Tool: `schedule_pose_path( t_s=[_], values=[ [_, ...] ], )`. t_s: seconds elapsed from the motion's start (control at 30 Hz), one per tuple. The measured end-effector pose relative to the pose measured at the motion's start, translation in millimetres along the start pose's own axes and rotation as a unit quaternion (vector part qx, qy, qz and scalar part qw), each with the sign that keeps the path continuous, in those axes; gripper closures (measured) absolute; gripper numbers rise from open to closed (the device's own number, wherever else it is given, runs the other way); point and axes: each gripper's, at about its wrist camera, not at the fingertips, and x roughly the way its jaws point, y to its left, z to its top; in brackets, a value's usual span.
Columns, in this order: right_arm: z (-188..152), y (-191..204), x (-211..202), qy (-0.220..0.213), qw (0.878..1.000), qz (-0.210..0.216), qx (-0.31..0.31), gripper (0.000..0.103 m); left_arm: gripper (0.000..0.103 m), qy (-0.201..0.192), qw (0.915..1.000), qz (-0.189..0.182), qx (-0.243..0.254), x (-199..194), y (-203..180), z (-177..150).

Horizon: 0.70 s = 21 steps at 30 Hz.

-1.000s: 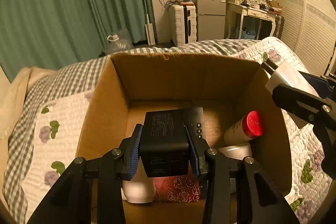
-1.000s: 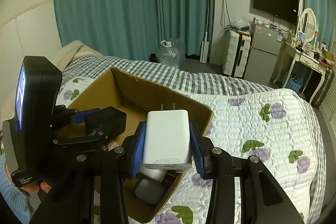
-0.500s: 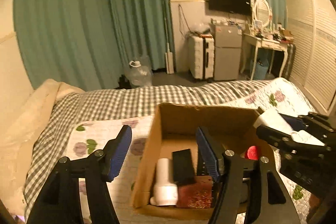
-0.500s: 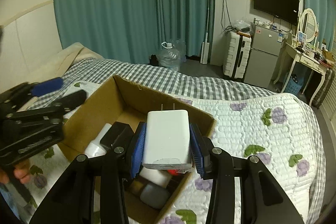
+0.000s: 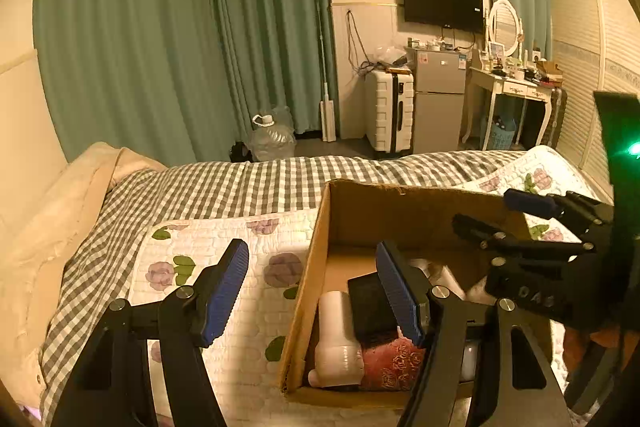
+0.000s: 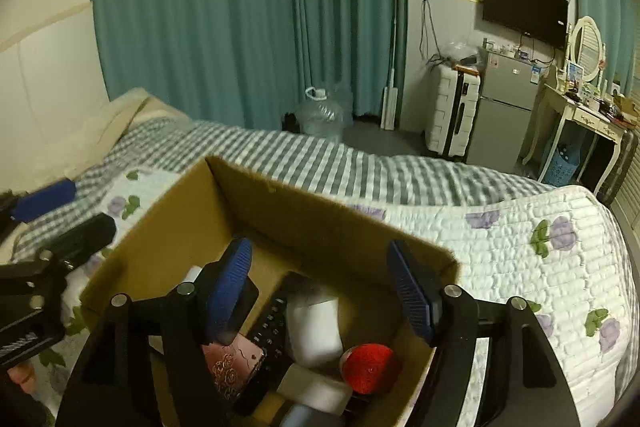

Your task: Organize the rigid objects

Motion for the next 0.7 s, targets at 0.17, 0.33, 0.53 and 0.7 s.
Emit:
schedule_pose_path(
  t_s=[0.17, 0.33, 0.53, 0.7],
  values=[
    [6.1, 0.9, -58.4, -0.03, 0.999, -0.018, -0.011, 0.022, 0.034, -0.029, 0.9995, -0.008, -0.005, -36.9, -7.9, 14.4],
    [15.3, 7.8, -129.2, -0.066, 0.996, -0.042, -0.035, 0.011, 0.029, -0.092, 0.9957, 0.006, 0.007, -105.9, -17.2, 29.5],
    [19.0, 18.2, -216.2, -0.12, 0.99, -0.06, -0.031, 0.0, 0.023, -0.155, 0.9868, 0.036, 0.028, -184.1, -20.4, 36.5],
    [12.6, 24.1, -255.6, -0.129, 0.99, -0.062, -0.022, 0.0, 0.022, -0.178, 0.983, 0.04, 0.02, -220.2, -16.3, 29.0]
  ],
)
